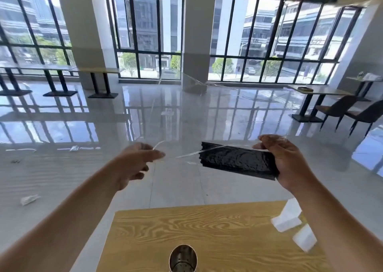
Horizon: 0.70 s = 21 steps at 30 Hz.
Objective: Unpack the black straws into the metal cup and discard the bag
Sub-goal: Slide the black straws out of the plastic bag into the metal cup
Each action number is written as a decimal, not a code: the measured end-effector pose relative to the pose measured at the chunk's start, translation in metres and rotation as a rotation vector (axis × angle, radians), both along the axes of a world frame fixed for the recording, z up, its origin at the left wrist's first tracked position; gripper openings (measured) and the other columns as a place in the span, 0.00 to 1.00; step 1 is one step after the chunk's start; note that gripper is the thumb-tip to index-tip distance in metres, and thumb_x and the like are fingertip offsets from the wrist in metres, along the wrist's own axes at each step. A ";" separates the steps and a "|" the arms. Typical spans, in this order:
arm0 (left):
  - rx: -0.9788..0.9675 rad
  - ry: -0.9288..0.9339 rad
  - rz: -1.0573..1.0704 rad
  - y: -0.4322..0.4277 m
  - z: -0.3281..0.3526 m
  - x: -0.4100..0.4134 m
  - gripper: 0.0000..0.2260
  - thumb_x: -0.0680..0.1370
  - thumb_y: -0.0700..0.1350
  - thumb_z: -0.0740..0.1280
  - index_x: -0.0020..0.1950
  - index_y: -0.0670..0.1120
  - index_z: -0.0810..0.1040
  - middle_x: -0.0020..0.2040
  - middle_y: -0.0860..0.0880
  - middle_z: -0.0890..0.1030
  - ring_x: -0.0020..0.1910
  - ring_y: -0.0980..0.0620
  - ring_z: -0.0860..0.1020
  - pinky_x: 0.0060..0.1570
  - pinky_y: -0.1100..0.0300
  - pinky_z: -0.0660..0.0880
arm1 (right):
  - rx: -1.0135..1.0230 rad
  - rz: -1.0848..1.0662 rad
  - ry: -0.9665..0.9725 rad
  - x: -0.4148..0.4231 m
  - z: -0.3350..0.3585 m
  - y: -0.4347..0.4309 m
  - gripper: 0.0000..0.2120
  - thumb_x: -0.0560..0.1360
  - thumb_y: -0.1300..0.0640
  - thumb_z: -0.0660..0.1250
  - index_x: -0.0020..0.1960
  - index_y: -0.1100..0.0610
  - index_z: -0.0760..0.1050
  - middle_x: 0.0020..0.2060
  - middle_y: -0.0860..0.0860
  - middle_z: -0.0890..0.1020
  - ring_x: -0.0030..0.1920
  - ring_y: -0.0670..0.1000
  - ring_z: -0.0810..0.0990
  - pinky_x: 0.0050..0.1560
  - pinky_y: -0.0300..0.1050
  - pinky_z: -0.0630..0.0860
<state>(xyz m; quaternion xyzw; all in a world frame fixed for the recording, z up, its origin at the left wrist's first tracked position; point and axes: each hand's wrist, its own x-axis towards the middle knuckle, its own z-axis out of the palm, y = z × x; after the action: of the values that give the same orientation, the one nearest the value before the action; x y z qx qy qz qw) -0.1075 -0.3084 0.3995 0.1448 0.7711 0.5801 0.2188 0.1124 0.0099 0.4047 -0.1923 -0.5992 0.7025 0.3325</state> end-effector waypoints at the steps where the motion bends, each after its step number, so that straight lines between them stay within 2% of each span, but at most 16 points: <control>1: 0.025 0.112 0.102 0.002 0.000 -0.001 0.13 0.75 0.50 0.79 0.54 0.47 0.80 0.47 0.47 0.81 0.36 0.51 0.74 0.34 0.59 0.70 | 0.005 -0.002 -0.001 0.000 0.001 0.002 0.06 0.81 0.58 0.69 0.48 0.56 0.84 0.38 0.53 0.89 0.36 0.51 0.87 0.33 0.45 0.84; 3: 0.109 0.339 0.296 0.003 0.003 0.000 0.18 0.74 0.59 0.76 0.56 0.51 0.79 0.47 0.47 0.83 0.40 0.50 0.78 0.37 0.57 0.71 | 0.014 0.006 -0.001 0.001 0.001 0.006 0.05 0.79 0.57 0.71 0.47 0.55 0.85 0.39 0.53 0.89 0.38 0.53 0.87 0.39 0.47 0.85; 4: 0.145 0.390 0.300 0.004 0.006 0.002 0.20 0.73 0.65 0.73 0.55 0.53 0.81 0.46 0.49 0.84 0.41 0.49 0.80 0.39 0.56 0.73 | 0.015 0.014 -0.003 0.001 0.001 0.007 0.04 0.76 0.55 0.72 0.47 0.54 0.86 0.39 0.54 0.89 0.39 0.53 0.87 0.41 0.48 0.84; 6: 0.203 0.351 0.123 0.010 0.009 0.007 0.25 0.69 0.73 0.68 0.54 0.55 0.83 0.46 0.50 0.87 0.46 0.50 0.84 0.47 0.53 0.79 | 0.021 0.038 -0.012 0.001 0.002 0.008 0.05 0.73 0.53 0.73 0.45 0.53 0.87 0.40 0.54 0.89 0.39 0.54 0.87 0.42 0.48 0.84; 7: 0.220 0.293 0.000 0.014 0.010 0.011 0.27 0.68 0.73 0.69 0.56 0.55 0.83 0.49 0.51 0.88 0.49 0.51 0.86 0.51 0.53 0.80 | 0.026 0.048 -0.019 0.001 0.001 0.008 0.05 0.73 0.52 0.73 0.44 0.52 0.88 0.40 0.54 0.89 0.39 0.54 0.87 0.41 0.49 0.85; 10: 0.171 0.165 -0.261 0.028 0.010 0.018 0.29 0.65 0.65 0.82 0.60 0.51 0.83 0.50 0.49 0.89 0.49 0.50 0.87 0.52 0.55 0.81 | 0.056 0.057 -0.058 0.000 -0.003 0.008 0.05 0.74 0.52 0.73 0.44 0.50 0.89 0.42 0.54 0.90 0.40 0.54 0.87 0.45 0.49 0.84; 12: 0.171 0.146 -0.332 0.033 0.004 0.021 0.20 0.67 0.54 0.80 0.54 0.46 0.85 0.45 0.47 0.88 0.44 0.50 0.86 0.50 0.56 0.83 | 0.103 0.035 -0.101 0.000 -0.010 0.010 0.08 0.79 0.56 0.72 0.44 0.51 0.89 0.41 0.54 0.90 0.41 0.55 0.85 0.51 0.53 0.80; 15: 0.254 0.079 -0.305 0.033 -0.012 0.025 0.07 0.74 0.45 0.75 0.49 0.42 0.86 0.42 0.47 0.88 0.40 0.51 0.85 0.48 0.56 0.83 | 0.137 0.004 -0.128 0.004 -0.025 0.015 0.09 0.82 0.60 0.70 0.46 0.54 0.86 0.40 0.53 0.89 0.42 0.53 0.85 0.57 0.57 0.76; 18: 0.270 0.010 -0.287 0.030 -0.035 0.032 0.08 0.76 0.44 0.75 0.52 0.42 0.86 0.42 0.46 0.88 0.38 0.51 0.85 0.45 0.59 0.83 | 0.178 0.008 -0.166 0.012 -0.041 0.017 0.06 0.82 0.60 0.70 0.48 0.57 0.85 0.39 0.52 0.89 0.44 0.50 0.85 0.62 0.56 0.75; 21: 0.203 -0.006 -0.268 0.034 -0.065 0.039 0.06 0.79 0.42 0.74 0.54 0.42 0.85 0.43 0.48 0.88 0.41 0.52 0.86 0.47 0.58 0.81 | 0.239 0.032 -0.204 0.018 -0.060 0.016 0.06 0.82 0.62 0.69 0.49 0.58 0.84 0.37 0.51 0.89 0.43 0.45 0.86 0.63 0.49 0.75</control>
<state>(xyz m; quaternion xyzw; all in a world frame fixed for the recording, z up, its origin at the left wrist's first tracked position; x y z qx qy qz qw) -0.0681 -0.2749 0.3348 0.2660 0.6818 0.6210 0.2808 0.1304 0.0262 0.3445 -0.2119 -0.7123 0.6081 0.2793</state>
